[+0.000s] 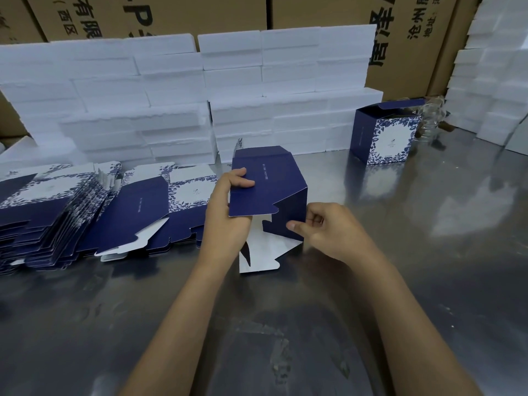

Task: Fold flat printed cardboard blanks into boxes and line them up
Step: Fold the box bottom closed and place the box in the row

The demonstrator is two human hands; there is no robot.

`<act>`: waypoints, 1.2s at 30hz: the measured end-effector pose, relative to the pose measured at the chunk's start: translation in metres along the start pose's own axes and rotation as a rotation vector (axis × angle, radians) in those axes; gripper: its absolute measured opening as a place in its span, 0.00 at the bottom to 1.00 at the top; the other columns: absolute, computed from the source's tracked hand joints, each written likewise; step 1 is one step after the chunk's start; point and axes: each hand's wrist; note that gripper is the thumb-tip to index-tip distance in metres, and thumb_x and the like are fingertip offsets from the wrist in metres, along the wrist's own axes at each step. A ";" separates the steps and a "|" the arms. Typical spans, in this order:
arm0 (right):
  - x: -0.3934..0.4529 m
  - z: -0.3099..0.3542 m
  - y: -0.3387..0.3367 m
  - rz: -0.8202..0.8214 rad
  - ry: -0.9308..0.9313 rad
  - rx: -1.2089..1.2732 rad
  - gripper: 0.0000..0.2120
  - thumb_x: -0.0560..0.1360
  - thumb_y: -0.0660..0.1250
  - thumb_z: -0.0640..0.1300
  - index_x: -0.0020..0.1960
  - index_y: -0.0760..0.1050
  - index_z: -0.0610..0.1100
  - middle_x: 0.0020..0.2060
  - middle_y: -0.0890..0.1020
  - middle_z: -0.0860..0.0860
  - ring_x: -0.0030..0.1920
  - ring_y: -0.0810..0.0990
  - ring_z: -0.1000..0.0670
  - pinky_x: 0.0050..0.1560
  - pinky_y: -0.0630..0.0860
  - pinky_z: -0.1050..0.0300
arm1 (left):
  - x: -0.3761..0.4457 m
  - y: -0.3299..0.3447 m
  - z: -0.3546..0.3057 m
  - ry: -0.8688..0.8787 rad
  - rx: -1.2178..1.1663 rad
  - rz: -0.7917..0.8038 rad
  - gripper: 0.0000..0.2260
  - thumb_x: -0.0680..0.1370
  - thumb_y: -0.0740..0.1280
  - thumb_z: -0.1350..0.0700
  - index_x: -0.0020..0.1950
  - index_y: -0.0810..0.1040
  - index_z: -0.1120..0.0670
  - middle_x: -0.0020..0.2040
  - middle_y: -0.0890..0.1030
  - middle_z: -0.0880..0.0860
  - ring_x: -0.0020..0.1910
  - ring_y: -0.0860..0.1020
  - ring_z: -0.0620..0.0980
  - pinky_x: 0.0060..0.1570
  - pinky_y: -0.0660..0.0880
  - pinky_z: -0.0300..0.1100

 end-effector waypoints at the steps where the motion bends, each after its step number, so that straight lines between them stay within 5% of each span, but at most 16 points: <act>1: 0.000 0.001 -0.001 -0.029 -0.013 0.014 0.23 0.75 0.75 0.52 0.31 0.66 0.47 0.23 0.68 0.56 0.29 0.67 0.54 0.31 0.64 0.63 | 0.000 0.000 0.001 -0.003 -0.006 0.002 0.15 0.73 0.69 0.72 0.51 0.78 0.53 0.66 0.76 0.44 0.62 0.74 0.32 0.58 0.73 0.31; 6: 0.001 0.002 -0.001 -0.040 -0.032 0.036 0.22 0.77 0.74 0.49 0.32 0.65 0.46 0.25 0.67 0.54 0.30 0.66 0.52 0.35 0.65 0.55 | 0.000 0.002 0.001 -0.020 -0.015 0.007 0.12 0.70 0.69 0.62 0.51 0.78 0.51 0.65 0.76 0.41 0.64 0.75 0.35 0.60 0.73 0.36; 10: -0.001 0.008 -0.002 -0.124 -0.058 0.060 0.22 0.74 0.75 0.56 0.33 0.67 0.46 0.26 0.69 0.56 0.30 0.67 0.54 0.34 0.65 0.56 | 0.000 -0.001 0.003 -0.033 -0.022 0.010 0.13 0.71 0.70 0.65 0.51 0.78 0.49 0.65 0.76 0.40 0.64 0.74 0.34 0.61 0.74 0.40; 15: -0.001 0.012 -0.002 -0.163 -0.123 0.136 0.24 0.78 0.72 0.48 0.32 0.61 0.50 0.25 0.66 0.57 0.30 0.64 0.54 0.33 0.60 0.58 | 0.000 0.000 0.001 -0.029 -0.002 0.021 0.12 0.69 0.70 0.59 0.50 0.78 0.49 0.65 0.76 0.39 0.64 0.75 0.34 0.56 0.73 0.33; 20: -0.002 0.015 -0.004 -0.222 -0.086 0.241 0.19 0.75 0.74 0.54 0.36 0.69 0.47 0.28 0.70 0.58 0.31 0.66 0.55 0.36 0.65 0.57 | 0.002 -0.001 0.003 -0.019 0.006 0.012 0.14 0.72 0.70 0.68 0.50 0.78 0.49 0.66 0.76 0.42 0.63 0.75 0.33 0.57 0.73 0.32; 26: -0.002 0.021 -0.012 -0.235 -0.118 0.364 0.12 0.78 0.72 0.43 0.39 0.72 0.42 0.31 0.71 0.57 0.33 0.65 0.53 0.35 0.64 0.61 | 0.003 -0.007 -0.003 -0.008 0.064 0.067 0.16 0.75 0.70 0.70 0.52 0.77 0.49 0.67 0.75 0.44 0.61 0.73 0.28 0.54 0.72 0.29; 30: -0.007 0.036 -0.014 -0.330 -0.075 0.592 0.10 0.72 0.73 0.54 0.50 0.77 0.52 0.48 0.80 0.63 0.46 0.76 0.61 0.46 0.69 0.73 | 0.004 -0.009 -0.009 -0.014 0.085 0.138 0.14 0.76 0.71 0.68 0.56 0.77 0.52 0.70 0.73 0.46 0.60 0.73 0.27 0.57 0.72 0.29; 33: -0.010 0.042 -0.005 -0.224 -0.100 0.500 0.18 0.74 0.76 0.55 0.62 0.76 0.58 0.64 0.75 0.62 0.66 0.72 0.60 0.65 0.72 0.59 | 0.007 -0.017 -0.012 -0.039 0.114 0.281 0.18 0.75 0.73 0.66 0.59 0.76 0.49 0.74 0.69 0.44 0.63 0.74 0.32 0.55 0.72 0.28; 36: -0.011 0.042 0.001 -0.186 -0.112 0.418 0.17 0.76 0.75 0.48 0.63 0.79 0.52 0.70 0.72 0.59 0.71 0.70 0.55 0.71 0.70 0.47 | 0.011 -0.030 -0.014 -0.092 0.192 0.442 0.28 0.71 0.77 0.65 0.64 0.72 0.42 0.77 0.61 0.37 0.68 0.70 0.31 0.55 0.71 0.28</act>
Point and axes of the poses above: each hand's wrist, its own x-axis towards the middle knuckle, its own y-axis out of the palm, z = x × y
